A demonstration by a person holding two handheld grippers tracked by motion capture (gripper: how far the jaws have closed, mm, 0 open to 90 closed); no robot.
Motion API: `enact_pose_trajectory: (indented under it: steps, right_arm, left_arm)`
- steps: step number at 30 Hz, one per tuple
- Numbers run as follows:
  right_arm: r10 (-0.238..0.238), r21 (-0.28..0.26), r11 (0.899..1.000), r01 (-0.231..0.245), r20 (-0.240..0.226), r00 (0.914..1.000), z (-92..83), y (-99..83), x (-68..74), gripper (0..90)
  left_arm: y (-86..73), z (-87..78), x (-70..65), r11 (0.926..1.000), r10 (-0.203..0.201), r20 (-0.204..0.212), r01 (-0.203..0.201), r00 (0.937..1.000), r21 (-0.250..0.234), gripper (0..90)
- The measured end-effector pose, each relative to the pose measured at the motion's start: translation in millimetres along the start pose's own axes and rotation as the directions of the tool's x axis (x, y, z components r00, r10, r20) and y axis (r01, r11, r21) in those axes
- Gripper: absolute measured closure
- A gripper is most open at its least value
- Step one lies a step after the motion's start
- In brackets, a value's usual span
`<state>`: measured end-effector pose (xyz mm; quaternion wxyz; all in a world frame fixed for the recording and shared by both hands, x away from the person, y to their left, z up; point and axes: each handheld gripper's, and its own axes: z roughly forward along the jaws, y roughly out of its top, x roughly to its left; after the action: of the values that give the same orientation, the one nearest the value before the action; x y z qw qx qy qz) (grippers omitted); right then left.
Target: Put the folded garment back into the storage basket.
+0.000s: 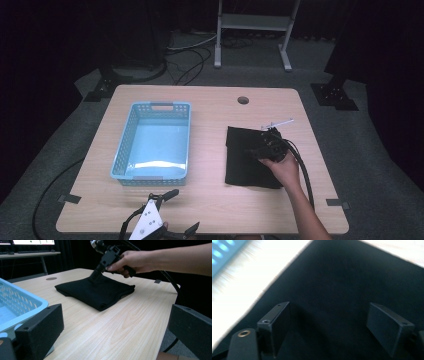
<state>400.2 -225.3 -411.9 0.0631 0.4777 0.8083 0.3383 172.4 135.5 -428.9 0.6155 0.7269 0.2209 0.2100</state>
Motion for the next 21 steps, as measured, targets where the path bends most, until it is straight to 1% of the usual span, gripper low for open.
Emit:
enact_pose_trajectory:
  steps: [2,4,5,6,7,8,10,14,16,18,21]
  right_arm:
    - [-0.007,0.014,1.0,0.007,0.021,0.9997,2.4,-3.7,0.4,22.6]
    - [-0.033,0.025,0.999,0.032,0.044,0.9985,4.3,-6.0,1.9,23.6]
    - [-0.055,0.03,0.998,0.053,0.058,0.9968,5.9,-6.7,3.7,23.7]
    - [-0.09,0.044,0.995,0.087,0.083,0.9925,8.3,-7.2,6.6,24.1]
    - [-0.13,0.057,0.991,0.124,0.116,0.9848,10.7,-7.6,11.0,24.4]
    - [-0.151,0.063,0.988,0.144,0.135,0.9792,12.2,-7.4,14.6,24.8]
    - [-0.146,0.063,0.988,0.138,0.136,0.98,12.5,-7.0,14.6,25.9]
    - [-0.15,0.059,0.988,0.144,0.128,0.9803,12.1,-7.4,14.3,30.1]
    - [-0.155,0.06,0.987,0.148,0.123,0.9803,11.6,-7.1,14.4,34.2]
    - [-0.163,0.054,0.986,0.158,0.113,0.9801,11.1,-7.1,14.3,40.7]
    - [-0.167,0.047,0.986,0.163,0.102,0.9807,10.6,-7.1,14.5,46.9]
  left_arm:
    - [-0.2,0.0,0.3,1.0,-0.001,0.0,0.001,1.0,0.0,0.0]
    - [-0.5,0.5,0.3,1.0,-0.004,0.003,0.004,1.0,0.003,0.0]
    - [-0.6,0.7,0.1,1.0,-0.004,0.005,0.004,1.0,0.005,0.0]
    - [-0.6,0.9,-0.1,1.0,-0.003,0.005,0.003,1.0,0.005,0.0]
    - [-0.6,0.9,-0.1,1.0,-0.003,0.005,0.003,1.0,0.005,0.0]
    - [-0.6,0.9,-0.2,1.0,-0.003,0.005,0.003,1.0,0.004,0.0]
    - [-0.7,0.7,-0.1,1.0,-0.003,0.003,0.003,1.0,0.005,0.0]
    - [-1.3,1.0,0.6,1.0,-0.007,0.002,0.007,1.0,0.007,0.0]
    - [-1.5,1.4,0.5,0.9999,-0.007,0.003,0.007,1.0,0.008,0.0]
    - [-1.7,1.8,0.2,0.9999,-0.005,0.002,0.005,1.0,0.009,0.0]
    - [-2.0,2.3,-0.1,0.9999,-0.008,0.002,0.008,1.0,0.009,0.0]
